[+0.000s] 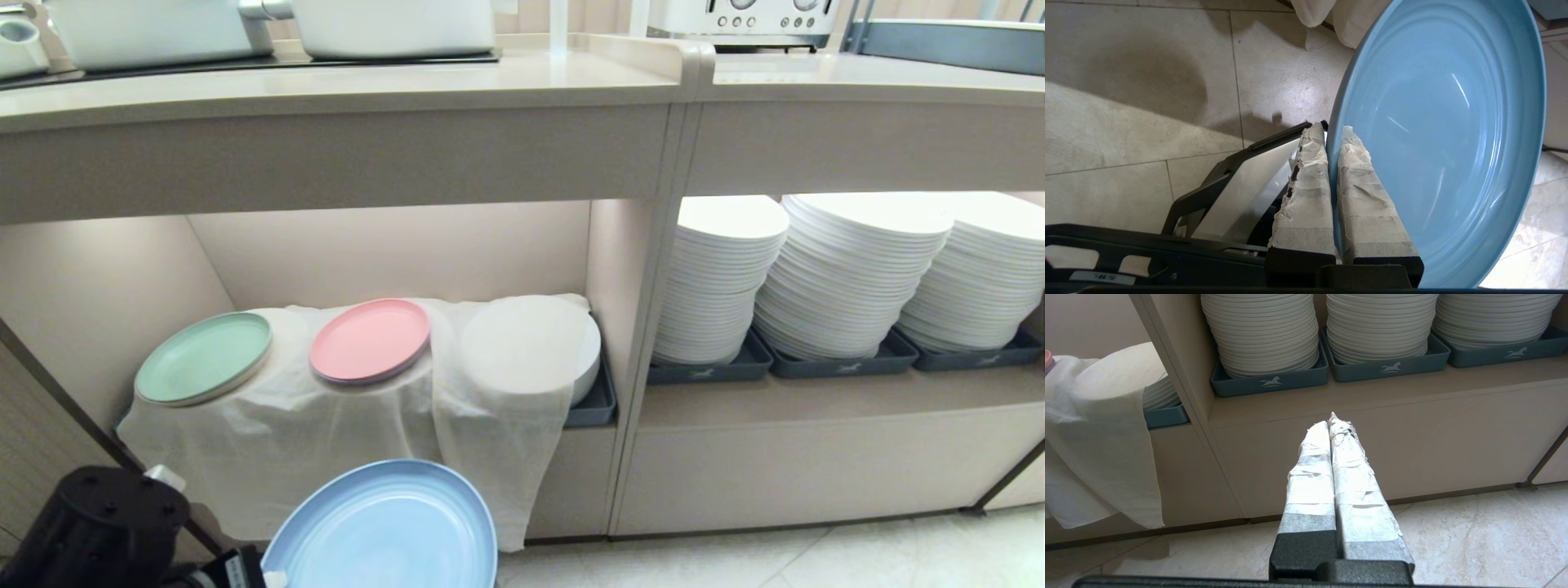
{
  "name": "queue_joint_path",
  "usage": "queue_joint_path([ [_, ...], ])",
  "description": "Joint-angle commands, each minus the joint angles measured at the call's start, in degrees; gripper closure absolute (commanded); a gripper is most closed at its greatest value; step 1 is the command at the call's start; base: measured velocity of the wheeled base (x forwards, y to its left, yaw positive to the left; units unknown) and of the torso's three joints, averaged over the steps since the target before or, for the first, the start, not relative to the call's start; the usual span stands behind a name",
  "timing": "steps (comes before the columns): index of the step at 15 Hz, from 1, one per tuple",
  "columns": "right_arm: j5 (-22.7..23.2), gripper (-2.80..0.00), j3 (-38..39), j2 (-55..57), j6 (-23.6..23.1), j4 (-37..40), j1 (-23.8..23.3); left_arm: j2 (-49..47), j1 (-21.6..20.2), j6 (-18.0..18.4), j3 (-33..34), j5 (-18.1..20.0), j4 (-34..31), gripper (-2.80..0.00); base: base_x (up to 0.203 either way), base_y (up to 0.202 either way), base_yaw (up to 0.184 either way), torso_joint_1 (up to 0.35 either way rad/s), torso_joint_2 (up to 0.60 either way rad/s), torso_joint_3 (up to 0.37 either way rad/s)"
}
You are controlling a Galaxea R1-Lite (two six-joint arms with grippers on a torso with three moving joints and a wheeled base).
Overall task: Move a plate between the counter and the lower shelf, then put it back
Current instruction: Put the plate
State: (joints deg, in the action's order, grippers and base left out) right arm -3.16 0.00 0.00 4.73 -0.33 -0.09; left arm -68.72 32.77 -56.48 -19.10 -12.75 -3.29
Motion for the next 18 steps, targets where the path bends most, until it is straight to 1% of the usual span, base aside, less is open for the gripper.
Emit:
queue_joint_path([
  [1,-0.01,0.00,0.00,0.00,0.02,-0.02,0.00,3.07,-0.07,-0.30,0.47,0.00,-1.10,0.00,0.000,0.000,0.000,0.000,0.00,0.000],
  [10,-0.01,0.00,0.00,0.00,0.02,-0.02,0.07,5.48,-0.40,-0.67,0.96,0.08,-1.52,0.00,0.000,0.000,0.000,0.000,0.00,0.000],
  [18,-0.01,0.00,0.00,0.00,0.02,-0.02,0.00,9.00,-0.44,-0.65,3.79,0.01,-1.93,0.00,0.000,0.000,0.000,0.000,0.00,0.000],
])
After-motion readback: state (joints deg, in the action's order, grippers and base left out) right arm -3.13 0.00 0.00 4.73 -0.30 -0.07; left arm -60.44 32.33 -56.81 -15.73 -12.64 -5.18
